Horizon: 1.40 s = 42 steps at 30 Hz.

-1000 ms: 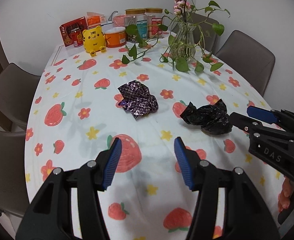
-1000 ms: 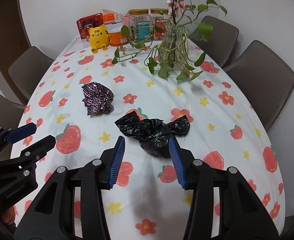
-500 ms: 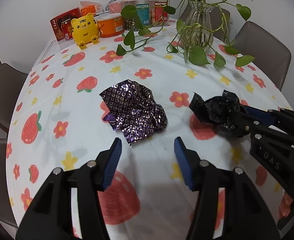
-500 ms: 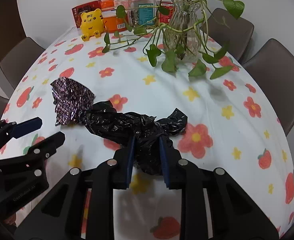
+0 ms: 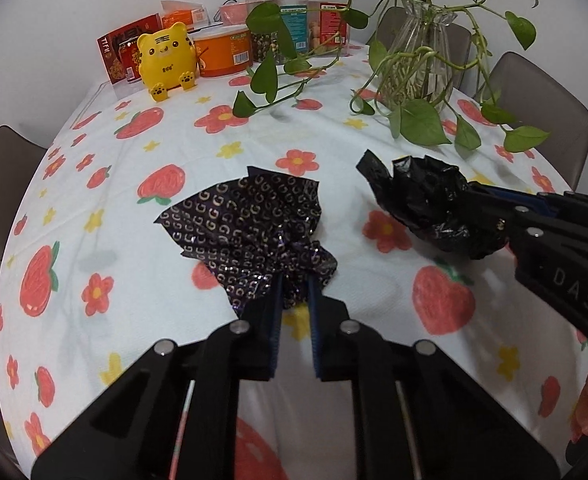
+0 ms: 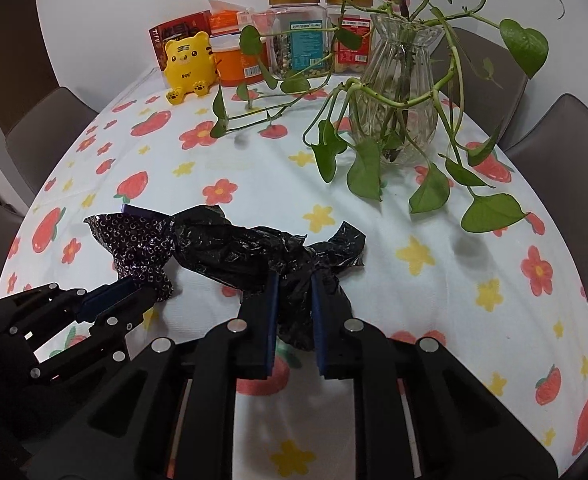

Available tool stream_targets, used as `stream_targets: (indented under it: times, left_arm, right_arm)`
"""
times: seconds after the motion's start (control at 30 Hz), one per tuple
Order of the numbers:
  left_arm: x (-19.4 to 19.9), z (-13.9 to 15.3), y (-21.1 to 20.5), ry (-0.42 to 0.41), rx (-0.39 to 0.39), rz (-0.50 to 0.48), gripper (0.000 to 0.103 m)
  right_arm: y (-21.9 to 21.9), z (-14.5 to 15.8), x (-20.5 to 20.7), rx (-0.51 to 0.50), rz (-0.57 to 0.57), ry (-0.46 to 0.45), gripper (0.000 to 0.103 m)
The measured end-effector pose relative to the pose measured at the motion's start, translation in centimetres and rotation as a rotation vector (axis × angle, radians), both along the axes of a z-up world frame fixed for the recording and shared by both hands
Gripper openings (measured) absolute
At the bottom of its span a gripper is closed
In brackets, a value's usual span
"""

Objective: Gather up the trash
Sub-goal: 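Grasp the purple patterned wrapper with the left tool while the right tool grasps the black bag, then carry the purple wrapper and black bag over to the grey bin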

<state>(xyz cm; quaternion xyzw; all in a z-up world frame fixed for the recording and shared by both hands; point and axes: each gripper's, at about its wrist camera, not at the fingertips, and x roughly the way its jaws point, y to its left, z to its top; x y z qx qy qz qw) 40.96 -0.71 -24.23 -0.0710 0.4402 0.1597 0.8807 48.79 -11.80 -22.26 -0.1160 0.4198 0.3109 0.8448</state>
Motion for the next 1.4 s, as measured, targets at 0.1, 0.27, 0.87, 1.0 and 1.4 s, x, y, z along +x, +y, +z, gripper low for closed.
stream_targets:
  times: [0.1,0.27,0.87,1.0,1.4]
  left_arm:
    - [-0.4,0.6,-0.2,-0.018,0.019,-0.011,0.009]
    - [-1.3,2.1,-0.6,-0.037,0.037,-0.015,0.008]
    - [-11.5,9.6,-5.0,-0.084,0.016,0.015,0.008]
    - [-14.9,11.1,-7.1,-0.101,0.019,-0.012,0.008]
    - [-22.2,13.7,-15.7,-0.129,0.007,-0.197,0.008]
  right_arm:
    - [0.1,0.1,-0.2,0.005,0.001,0.006,0.014]
    - [-0.1,0.9,-1.0,0.017,0.003,0.01,0.014]
    - [-6.6,8.1,-10.3,0.062,-0.015,-0.019,0.013]
    - [-9.5,9.7,-13.8,0.068,-0.045,-0.034,0.013]
    - [-18.7,12.3,-23.3,0.101,-0.172,-0.044,0.013]
